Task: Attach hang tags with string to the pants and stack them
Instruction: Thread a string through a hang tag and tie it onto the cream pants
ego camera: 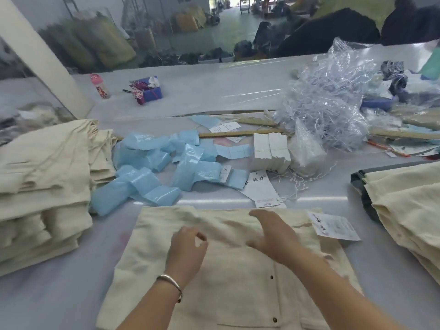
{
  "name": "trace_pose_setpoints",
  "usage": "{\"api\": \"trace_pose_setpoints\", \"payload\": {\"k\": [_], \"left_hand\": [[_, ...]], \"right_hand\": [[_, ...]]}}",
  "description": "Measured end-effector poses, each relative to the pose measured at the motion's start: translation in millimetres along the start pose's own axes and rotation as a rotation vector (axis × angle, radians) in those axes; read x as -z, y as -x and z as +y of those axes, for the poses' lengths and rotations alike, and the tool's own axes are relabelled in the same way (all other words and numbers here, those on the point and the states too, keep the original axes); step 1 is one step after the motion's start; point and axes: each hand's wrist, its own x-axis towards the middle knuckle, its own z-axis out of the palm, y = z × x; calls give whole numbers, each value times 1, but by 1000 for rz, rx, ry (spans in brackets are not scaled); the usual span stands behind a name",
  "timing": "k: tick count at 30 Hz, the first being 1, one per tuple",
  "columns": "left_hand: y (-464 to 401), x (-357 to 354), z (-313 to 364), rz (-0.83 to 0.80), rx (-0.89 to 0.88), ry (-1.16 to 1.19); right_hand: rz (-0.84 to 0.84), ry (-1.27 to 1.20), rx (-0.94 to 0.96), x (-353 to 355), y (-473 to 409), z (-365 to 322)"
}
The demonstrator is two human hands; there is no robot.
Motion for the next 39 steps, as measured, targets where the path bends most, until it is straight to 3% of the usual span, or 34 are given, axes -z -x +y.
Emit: {"api": "trace_pose_setpoints", "payload": {"k": [5, 9, 13, 17, 19, 23, 29, 34, 39], "left_hand": [[28, 54, -104, 106, 271, -257], [48, 74, -153, 17, 404, -234], [60, 66, -170, 32, 295, 11], [63, 73, -173, -21, 287, 225], [65, 79, -168, -36, 185, 242], [74, 89, -132, 33, -22, 373], [89, 97, -19, 145, -456, 489], [119, 95, 96, 135, -785, 571], [155, 65, 208, 44, -1130, 602]], "right_hand": [[-253, 166, 36, -30, -42, -27], [-229, 309, -63, -32, -49, -32], [-220, 304, -200, -39, -39, -40], [-140, 410, -202, -47, -5, -53], [-84, 408, -229, -41, 17, -59], [59, 123, -310, -12, 81, -59], [477, -92, -398, 50, 211, -50], [877, -76, -479, 100, 308, -45], [1037, 2, -592, 153, 374, -24]]}}
